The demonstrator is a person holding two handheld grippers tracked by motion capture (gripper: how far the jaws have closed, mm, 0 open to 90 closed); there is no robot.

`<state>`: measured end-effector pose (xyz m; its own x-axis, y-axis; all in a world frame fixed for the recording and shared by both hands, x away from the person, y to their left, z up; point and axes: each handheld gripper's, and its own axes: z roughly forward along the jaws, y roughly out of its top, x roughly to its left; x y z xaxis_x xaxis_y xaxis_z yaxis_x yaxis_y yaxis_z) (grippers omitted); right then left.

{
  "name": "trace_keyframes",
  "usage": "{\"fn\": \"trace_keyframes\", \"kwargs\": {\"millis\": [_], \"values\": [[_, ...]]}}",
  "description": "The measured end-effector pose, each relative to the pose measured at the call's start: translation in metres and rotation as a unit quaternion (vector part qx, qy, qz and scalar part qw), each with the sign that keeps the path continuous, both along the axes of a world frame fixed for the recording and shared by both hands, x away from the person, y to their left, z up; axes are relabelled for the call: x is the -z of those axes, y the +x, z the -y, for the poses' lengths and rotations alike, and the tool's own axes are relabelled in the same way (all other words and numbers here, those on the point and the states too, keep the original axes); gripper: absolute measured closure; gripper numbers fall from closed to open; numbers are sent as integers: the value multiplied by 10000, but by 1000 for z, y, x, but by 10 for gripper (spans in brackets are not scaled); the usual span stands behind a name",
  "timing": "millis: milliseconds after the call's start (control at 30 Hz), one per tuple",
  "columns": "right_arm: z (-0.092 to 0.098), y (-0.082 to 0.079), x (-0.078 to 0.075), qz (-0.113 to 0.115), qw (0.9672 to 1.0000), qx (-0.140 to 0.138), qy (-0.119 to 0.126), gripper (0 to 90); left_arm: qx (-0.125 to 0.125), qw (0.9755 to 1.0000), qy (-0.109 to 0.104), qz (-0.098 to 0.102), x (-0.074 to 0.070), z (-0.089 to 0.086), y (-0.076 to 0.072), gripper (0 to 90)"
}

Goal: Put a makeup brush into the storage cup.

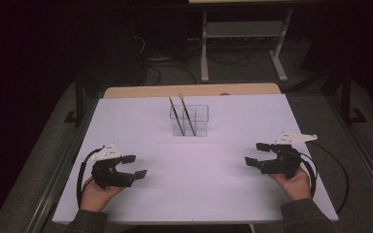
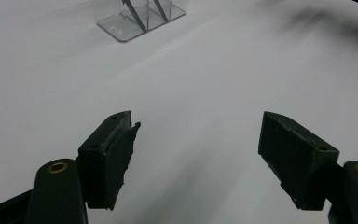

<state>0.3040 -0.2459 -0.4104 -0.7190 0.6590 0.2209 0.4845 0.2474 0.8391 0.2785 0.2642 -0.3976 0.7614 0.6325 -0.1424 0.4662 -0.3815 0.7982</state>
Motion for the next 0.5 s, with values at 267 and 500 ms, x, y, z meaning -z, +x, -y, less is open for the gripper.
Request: {"fn": "trace_keyframes", "kwargs": {"millis": [267,500], "values": [[4,-8,1,81,10000,10,-7,184,70,9999,80,-7,2,1,2,260],[12,-13,1,124,9998,128,55,166,101,9999,59,-49,3,5,1,259]]}}
